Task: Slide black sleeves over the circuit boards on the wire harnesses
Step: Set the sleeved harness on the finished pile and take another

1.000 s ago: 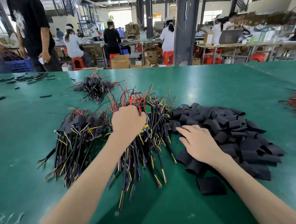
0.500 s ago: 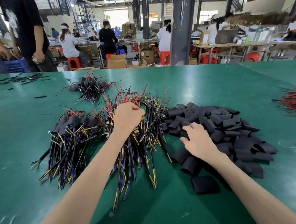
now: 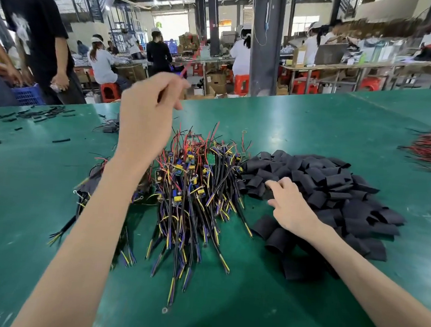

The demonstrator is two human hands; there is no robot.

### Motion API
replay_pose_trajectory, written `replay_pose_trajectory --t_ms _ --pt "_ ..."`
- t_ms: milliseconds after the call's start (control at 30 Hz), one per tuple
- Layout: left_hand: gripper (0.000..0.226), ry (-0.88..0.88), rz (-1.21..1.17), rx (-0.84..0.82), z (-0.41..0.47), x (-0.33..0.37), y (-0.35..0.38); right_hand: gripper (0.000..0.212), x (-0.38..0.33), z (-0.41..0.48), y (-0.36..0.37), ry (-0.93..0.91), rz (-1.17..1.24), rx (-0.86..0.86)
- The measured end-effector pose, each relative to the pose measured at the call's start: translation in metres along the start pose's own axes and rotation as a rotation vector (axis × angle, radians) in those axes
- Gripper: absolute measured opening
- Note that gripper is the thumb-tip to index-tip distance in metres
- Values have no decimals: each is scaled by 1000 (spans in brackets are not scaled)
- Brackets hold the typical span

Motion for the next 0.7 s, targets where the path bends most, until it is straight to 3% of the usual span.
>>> replay_pose_trajectory --t_ms 100,233,500,700 --pt "23 13 229 -135 -25 -20 13 54 -1 0 -3 -49 60 65" --pt "23 -42 158 -296 -79 -46 37 53 -7 -1 -6 -109 137 125" --pt "18 -73 25 -309 -117 -53 55 51 -25 -14 -12 -236 392 212" --pt "19 -75 -22 -297 -121 -49 54 56 -24 -16 -12 -187 465 213"
Point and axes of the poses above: each hand's wrist, its own z-axis towards the middle knuckle, its own y-axis out of the palm, x = y × z, the point moved 1 cm from there along z, towards the middle knuckle, and after that the axes turned 3 degrees about y, right-handed, at the moved point
